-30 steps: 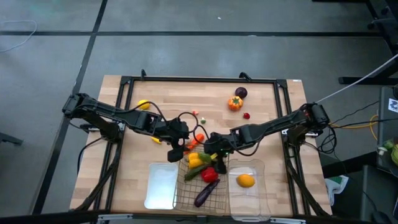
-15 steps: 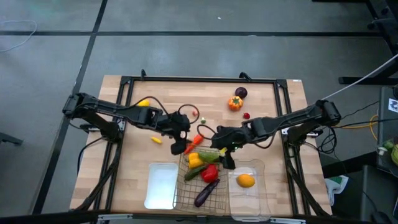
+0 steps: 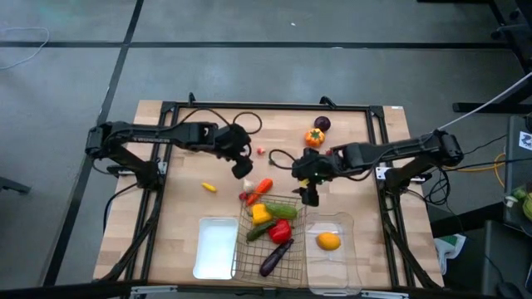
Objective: Sort produce into baskets
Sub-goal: Put the garlic into the wire basket
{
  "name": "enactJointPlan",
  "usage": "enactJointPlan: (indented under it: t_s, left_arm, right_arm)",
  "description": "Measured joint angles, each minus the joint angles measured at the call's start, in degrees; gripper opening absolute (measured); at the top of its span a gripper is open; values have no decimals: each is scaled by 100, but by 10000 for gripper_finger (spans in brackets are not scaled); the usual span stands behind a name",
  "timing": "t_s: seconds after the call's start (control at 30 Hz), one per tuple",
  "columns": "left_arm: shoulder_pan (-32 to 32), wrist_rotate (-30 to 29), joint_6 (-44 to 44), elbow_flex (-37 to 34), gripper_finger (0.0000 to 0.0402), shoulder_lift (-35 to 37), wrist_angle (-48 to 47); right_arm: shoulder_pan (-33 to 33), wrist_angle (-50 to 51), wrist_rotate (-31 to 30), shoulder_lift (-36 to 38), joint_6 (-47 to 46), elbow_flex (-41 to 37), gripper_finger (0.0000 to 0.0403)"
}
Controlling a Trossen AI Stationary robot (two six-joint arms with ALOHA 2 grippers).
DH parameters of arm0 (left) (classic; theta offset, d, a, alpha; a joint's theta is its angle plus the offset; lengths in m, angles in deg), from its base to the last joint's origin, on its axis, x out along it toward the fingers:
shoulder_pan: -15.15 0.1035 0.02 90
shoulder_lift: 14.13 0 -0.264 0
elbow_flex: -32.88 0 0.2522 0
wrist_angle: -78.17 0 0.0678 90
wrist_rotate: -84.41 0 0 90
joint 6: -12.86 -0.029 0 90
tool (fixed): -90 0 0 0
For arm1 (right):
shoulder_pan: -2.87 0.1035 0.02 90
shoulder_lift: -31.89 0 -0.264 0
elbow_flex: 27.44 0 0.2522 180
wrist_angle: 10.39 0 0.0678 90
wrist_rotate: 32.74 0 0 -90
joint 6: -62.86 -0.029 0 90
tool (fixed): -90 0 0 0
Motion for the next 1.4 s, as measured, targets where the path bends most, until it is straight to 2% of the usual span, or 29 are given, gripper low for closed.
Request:
enactJointPlan:
  t_s: [0.2, 0.6, 0.83, 1.2, 1.4]
  left_arm:
    - [106, 79, -867, 0, 260, -144, -338]
    - [-218, 417, -2444, -80, 260, -495, -294]
    - [-355, 810, -2361, -638, 260, -514, 120]
    - [-522, 828, -2419, -1530, 260, -521, 1871]
    - [-522, 826, -2438, -1854, 260, -519, 2410]
  right_arm:
    - [-135, 96, -2, 0, 258, -1, 305]
    - [-126, 200, -1, -2, 385, -1, 305]
    - [-126, 212, -1, -4, 385, -1, 305]
    - [-126, 207, -1, -5, 379, -1, 305]
    - [-126, 204, -1, -9, 375, -1, 305]
